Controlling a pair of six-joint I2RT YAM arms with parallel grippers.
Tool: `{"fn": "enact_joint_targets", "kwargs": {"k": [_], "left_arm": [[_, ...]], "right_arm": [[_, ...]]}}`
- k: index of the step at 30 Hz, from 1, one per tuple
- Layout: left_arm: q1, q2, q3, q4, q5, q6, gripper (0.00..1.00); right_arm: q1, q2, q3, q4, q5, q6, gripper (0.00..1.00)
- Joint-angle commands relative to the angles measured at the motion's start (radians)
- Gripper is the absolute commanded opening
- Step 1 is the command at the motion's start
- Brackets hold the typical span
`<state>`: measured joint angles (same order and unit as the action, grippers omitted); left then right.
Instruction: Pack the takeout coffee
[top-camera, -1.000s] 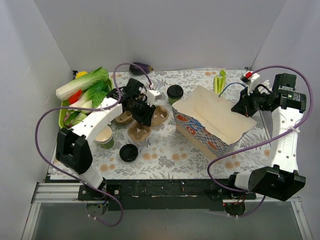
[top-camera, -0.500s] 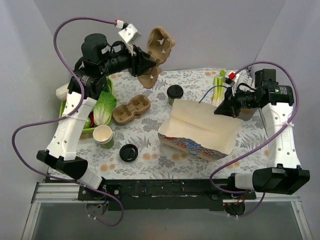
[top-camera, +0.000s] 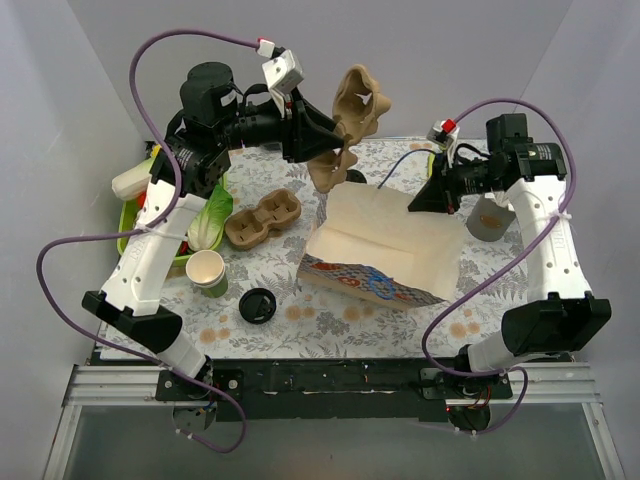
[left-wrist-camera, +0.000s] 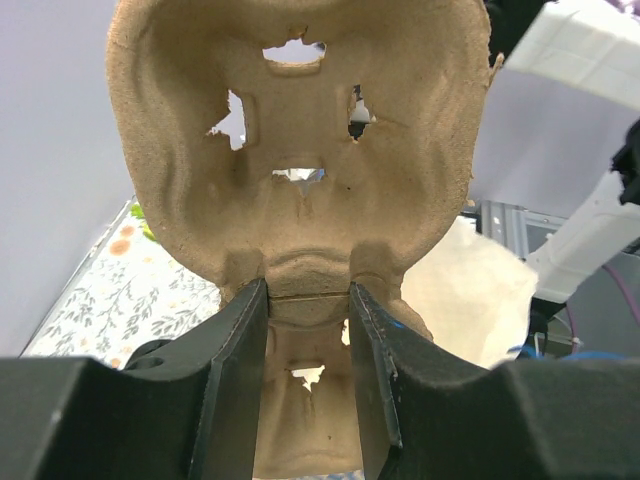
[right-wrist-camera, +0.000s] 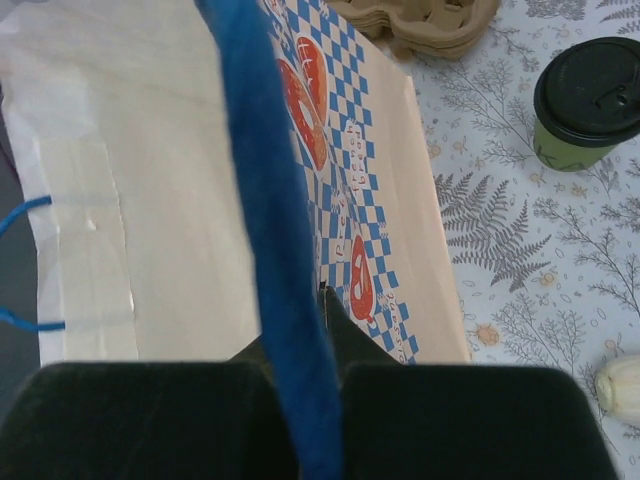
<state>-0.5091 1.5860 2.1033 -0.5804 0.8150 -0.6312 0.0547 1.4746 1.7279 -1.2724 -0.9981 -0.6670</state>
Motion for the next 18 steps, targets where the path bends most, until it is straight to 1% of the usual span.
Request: {"fn": "enact_joint_targets", "kwargs": {"k": [1,6,7,8,9,11,12,13,14,15,16,18], "left_arm": [[-0.017,-0.030,0.004,0.019,0.013,-0.001,0.00],[-0.031,-0.043,-0.011,0.019,0.009,0.005,0.00],[-0.034,-0.053,-0.026,0.019,0.013,0.014,0.00],[-0.039,-0.061,-0.041,0.019,0.016,0.021,0.00],[-0.042,-0.067,-0.055,0.017,0.018,0.027,0.00],[-0.055,-0.077,-0.089,0.019,0.032,0.048,0.00],[-0.061,-0.078,-0.095,0.017,0.035,0.054,0.00],[-0.071,-0.075,-0.098,0.019,0.036,0.060,0.00],[-0.075,-0.067,-0.098,0.019,0.042,0.062,0.00],[-0.080,-0.063,-0.098,0.016,0.055,0.064,0.00],[-0.086,-0.058,-0.100,0.017,0.059,0.065,0.00],[-0.092,-0.043,-0.103,0.001,0.076,0.080,0.00]], "right_arm": [[0.057,0.018,0.020,0.007,-0.001,0.012,0.01],[0.096,0.013,-0.005,-0.004,0.053,-0.010,0.01],[0.097,0.012,-0.014,0.008,0.065,0.003,0.04],[0.096,0.007,-0.030,0.025,0.094,0.018,0.10],[0.096,0.006,-0.030,0.057,0.110,0.059,0.29],[0.094,0.016,-0.002,0.073,0.124,0.093,0.45],[0.093,0.021,0.040,0.091,0.124,0.113,0.62],[0.088,0.024,0.071,0.099,0.124,0.154,0.73],[0.088,0.027,0.100,0.102,0.125,0.170,0.77],[0.083,0.030,0.164,0.104,0.125,0.182,0.85],[0.082,0.041,0.198,0.087,0.124,0.193,0.88],[0.077,0.055,0.275,0.052,0.121,0.201,0.90]]}}
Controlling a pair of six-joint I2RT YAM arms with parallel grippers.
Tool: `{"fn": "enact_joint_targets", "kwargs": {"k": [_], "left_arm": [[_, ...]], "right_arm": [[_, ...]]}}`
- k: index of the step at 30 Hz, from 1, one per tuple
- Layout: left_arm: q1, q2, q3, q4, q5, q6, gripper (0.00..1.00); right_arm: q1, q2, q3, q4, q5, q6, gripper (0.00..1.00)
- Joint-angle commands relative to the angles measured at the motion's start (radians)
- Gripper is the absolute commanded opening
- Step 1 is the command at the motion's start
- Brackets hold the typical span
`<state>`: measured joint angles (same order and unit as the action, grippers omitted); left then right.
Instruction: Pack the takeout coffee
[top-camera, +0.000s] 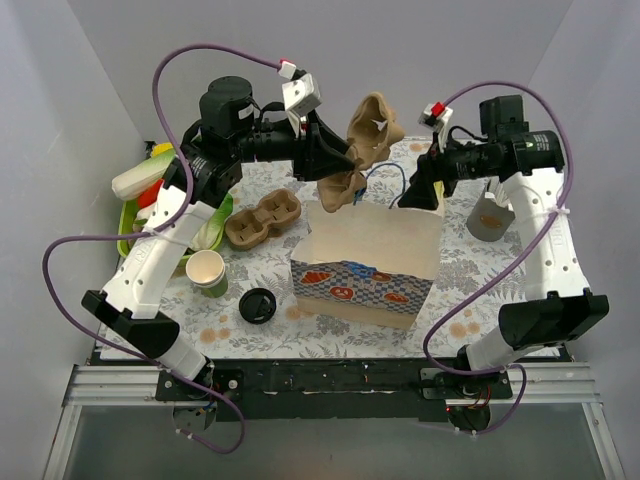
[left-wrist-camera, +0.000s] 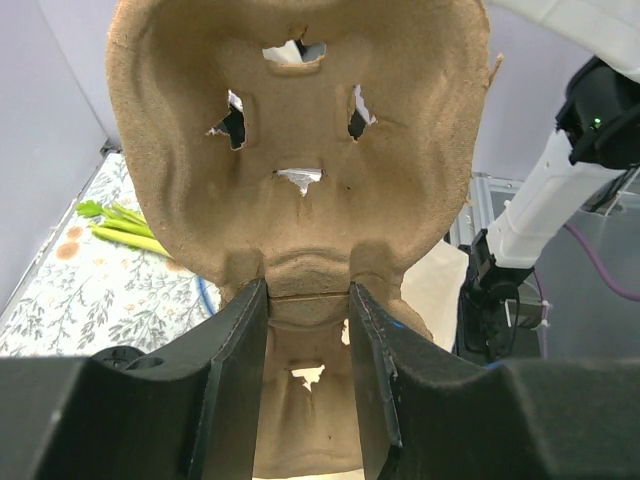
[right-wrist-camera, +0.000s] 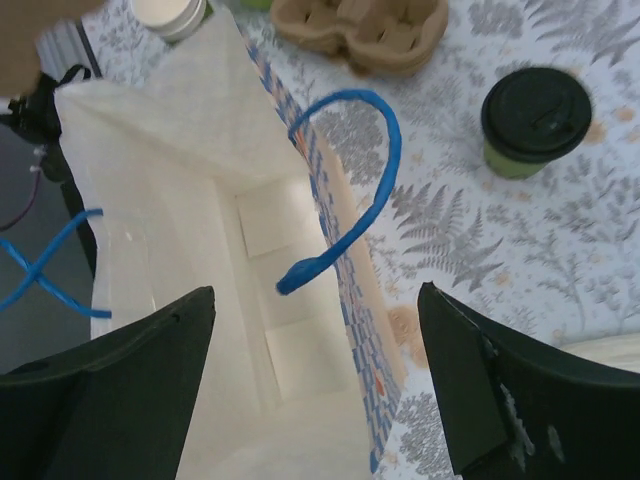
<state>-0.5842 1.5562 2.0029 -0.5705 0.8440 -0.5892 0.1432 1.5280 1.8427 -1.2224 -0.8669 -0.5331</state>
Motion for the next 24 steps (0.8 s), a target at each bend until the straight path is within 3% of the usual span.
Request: {"fn": "enact_joint_targets", "kwargs": {"k": [1,4,7,9,12,16,24], "left_arm": [[-0.019,-0.007,-0.001,-0.017,0.053,0.046,0.00],[-0.022,0.021,0.011,-0.061,0.073,0.095,0.00],[-0.034,0.025,-0.029,-0.083,0.104,0.105,0.00],[-0.037,0.012,-0.103,-0.046,0.107,0.068,0.00],[-0.051,0.001,-0.144,-0.014,0.113,0.084,0.00],[-0.083,0.024,-0.170,-0.041,0.103,0.181,0.00],[-0.109,0.057,-0.210,-0.180,0.064,0.382,0.00]], "right_arm": [[-0.022,0.012,0.231,-0.029,-0.011,0.067,0.91],[-0.072,-0.008,0.299,-0.034,-0.014,0.085,0.91],[-0.190,-0.113,0.197,0.140,0.017,0.186,0.91],[-0.255,-0.214,0.056,0.448,0.078,0.325,0.92],[-0.324,-0.419,-0.216,0.764,0.251,0.386,0.98],[-0.327,-0.499,-0.298,0.787,0.481,0.400,0.98],[-0.332,-0.509,-0.346,0.768,0.512,0.398,0.98]]}}
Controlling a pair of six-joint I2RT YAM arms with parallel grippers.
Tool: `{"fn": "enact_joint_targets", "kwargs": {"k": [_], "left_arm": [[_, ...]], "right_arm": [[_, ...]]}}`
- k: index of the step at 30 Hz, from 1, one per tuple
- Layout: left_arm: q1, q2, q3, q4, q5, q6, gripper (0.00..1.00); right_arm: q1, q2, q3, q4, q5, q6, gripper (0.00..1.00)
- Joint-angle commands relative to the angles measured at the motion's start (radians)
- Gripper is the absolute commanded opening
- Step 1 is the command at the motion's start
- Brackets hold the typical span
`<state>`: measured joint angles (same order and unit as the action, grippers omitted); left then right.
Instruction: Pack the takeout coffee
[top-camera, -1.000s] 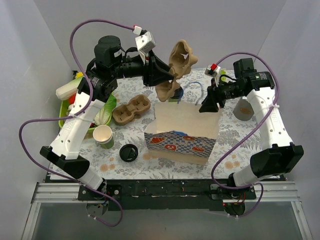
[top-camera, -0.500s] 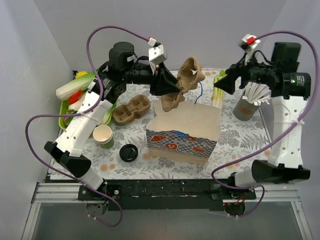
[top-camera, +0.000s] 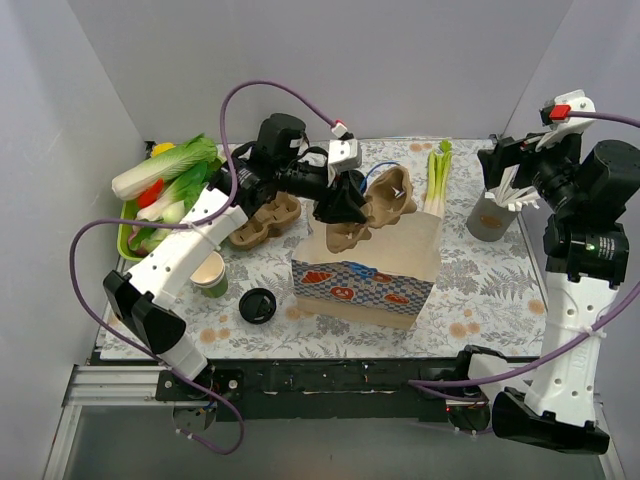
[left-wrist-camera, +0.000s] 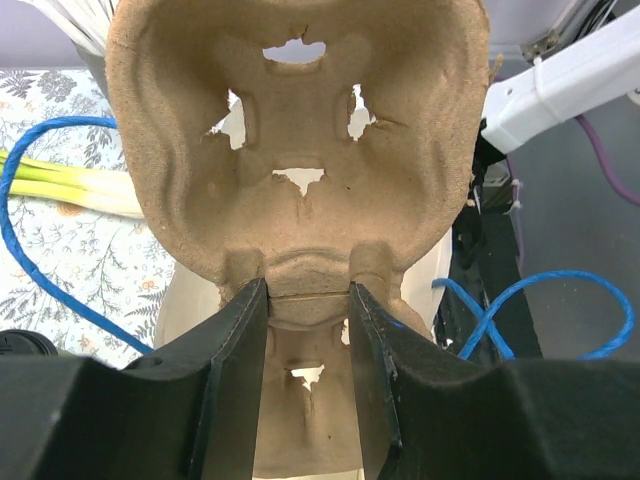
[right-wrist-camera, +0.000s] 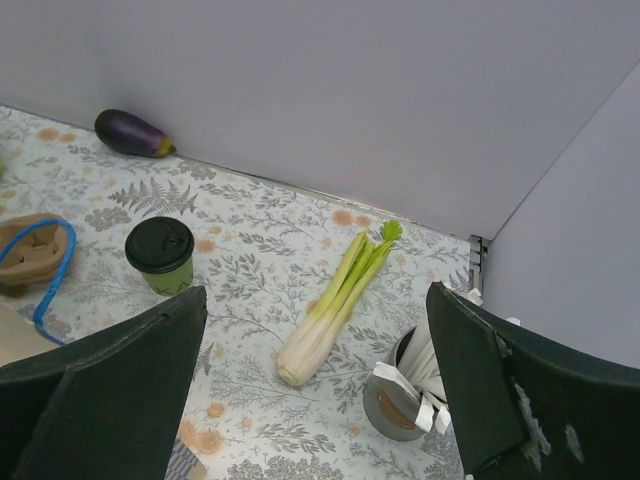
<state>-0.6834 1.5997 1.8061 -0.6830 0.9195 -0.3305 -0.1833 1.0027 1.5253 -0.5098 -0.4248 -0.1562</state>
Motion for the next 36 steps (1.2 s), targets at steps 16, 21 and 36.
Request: {"fn": "enact_joint_targets", "kwargs": {"k": [16,21,36], "left_arm": [[-0.068,0.299,0.312,-0.452,-0.182,0.362,0.00],[-0.103,0.325,0.332,-0.555,-0.289,0.472,0.00],[-0.211,0.387,0.361,-0.694,-0.524,0.582,0.00]], "right_arm": [[-0.013,0.019,-0.120,0.082,0.057,0.007,0.98],[-0.024,0.019,-0.139,0.105,0.043,0.038,0.98],[-0.038,0.030,-0.270,0.205,-0.038,0.104,0.97]]}}
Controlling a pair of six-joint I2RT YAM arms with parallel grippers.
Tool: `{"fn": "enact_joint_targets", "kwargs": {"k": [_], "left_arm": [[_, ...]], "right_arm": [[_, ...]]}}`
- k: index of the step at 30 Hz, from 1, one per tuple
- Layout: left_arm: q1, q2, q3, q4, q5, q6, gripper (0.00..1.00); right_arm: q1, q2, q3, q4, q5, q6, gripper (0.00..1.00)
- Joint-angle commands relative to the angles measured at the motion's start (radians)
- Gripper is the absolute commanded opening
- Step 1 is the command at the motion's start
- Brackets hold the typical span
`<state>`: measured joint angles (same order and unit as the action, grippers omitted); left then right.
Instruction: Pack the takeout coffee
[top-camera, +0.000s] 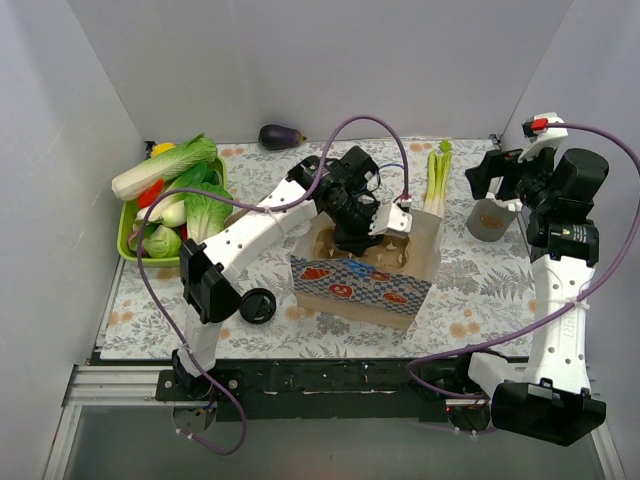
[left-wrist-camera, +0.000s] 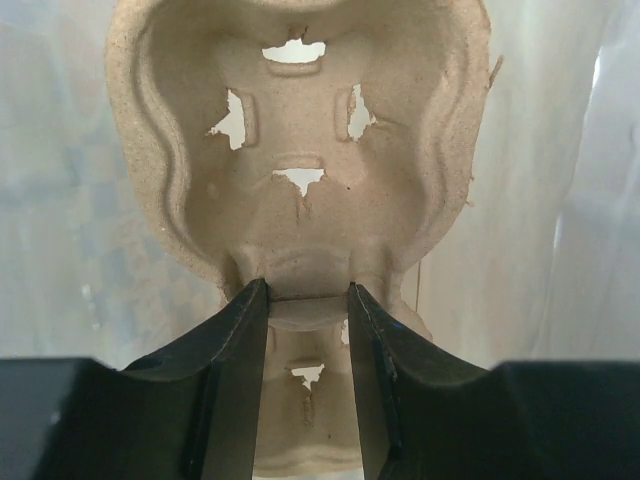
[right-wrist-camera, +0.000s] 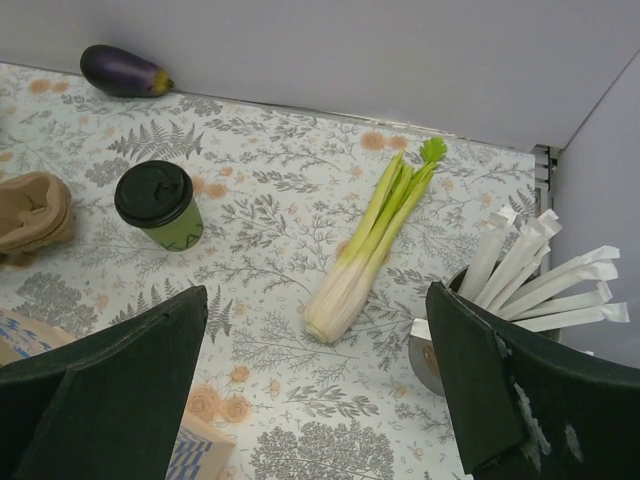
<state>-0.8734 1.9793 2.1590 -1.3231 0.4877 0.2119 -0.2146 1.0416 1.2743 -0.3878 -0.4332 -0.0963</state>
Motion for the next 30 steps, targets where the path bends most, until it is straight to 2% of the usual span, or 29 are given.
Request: {"fn": "enact_joint_targets", "kwargs": {"k": [1,15,30], "left_arm": [[-0.024,0.009,0.010,-0.053,-0.101,0.041,0.00],[-0.047,0.033,-0.054,-0.010,-0.185,0.034,0.00],[-0.084,0.056,-0.146,0.085,-0.307,-0.039,0.00]], "right_arm": [[-0.006,-0.009,-0.026,0.084,-0.033,0.056,0.97],[-0.009,-0.037,-0.095,0.073,-0.048,0.060,0.97],[-0.009,-0.051,-0.142,0.067,-0.072,0.072,0.96]]}}
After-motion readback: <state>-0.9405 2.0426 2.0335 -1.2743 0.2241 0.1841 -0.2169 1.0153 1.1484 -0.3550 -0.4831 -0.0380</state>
